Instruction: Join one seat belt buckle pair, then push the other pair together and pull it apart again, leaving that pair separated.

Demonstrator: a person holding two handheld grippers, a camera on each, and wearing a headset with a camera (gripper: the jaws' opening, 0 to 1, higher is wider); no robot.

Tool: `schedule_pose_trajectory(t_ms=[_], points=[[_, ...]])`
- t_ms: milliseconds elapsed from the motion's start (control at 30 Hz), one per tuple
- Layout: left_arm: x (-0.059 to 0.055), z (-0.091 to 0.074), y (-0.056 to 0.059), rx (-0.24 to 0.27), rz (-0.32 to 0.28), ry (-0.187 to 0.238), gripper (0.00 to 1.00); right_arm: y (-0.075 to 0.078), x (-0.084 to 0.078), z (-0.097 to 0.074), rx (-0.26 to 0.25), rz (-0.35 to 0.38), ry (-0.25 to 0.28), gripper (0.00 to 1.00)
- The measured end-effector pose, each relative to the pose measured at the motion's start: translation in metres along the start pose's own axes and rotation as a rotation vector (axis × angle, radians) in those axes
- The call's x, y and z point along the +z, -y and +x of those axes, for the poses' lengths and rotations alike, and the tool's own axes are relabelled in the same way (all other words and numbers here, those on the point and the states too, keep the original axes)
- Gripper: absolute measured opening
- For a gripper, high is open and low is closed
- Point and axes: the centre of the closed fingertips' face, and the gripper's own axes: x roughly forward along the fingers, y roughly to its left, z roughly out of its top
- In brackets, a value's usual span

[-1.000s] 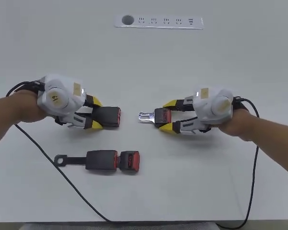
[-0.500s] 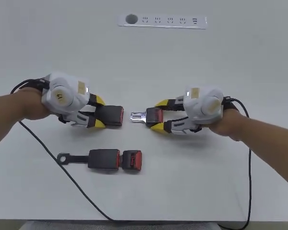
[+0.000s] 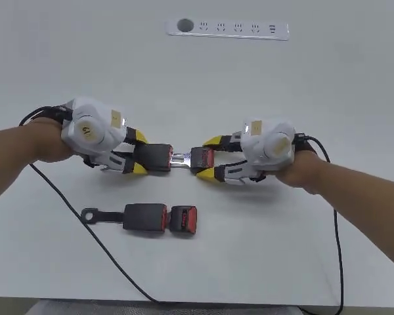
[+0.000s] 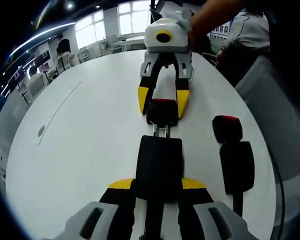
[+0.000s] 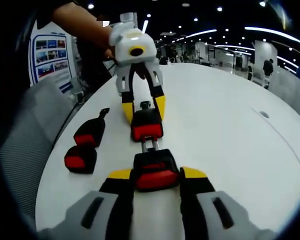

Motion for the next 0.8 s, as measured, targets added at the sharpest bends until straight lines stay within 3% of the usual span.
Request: schedule_pose_trajectory(t_ms=[433,800], points=[[0.001,0.0,0.0,0.001,-0.002,-0.011,0.34,-0.001,0.007,0.015,0.002,-0.019,-0.014,0.36],[0.001,0.001,0.0,0.0,0.0,-0.037,0.34,-0.001,0.01,0.017,-0.011,-0.001,-0.017,0.36]])
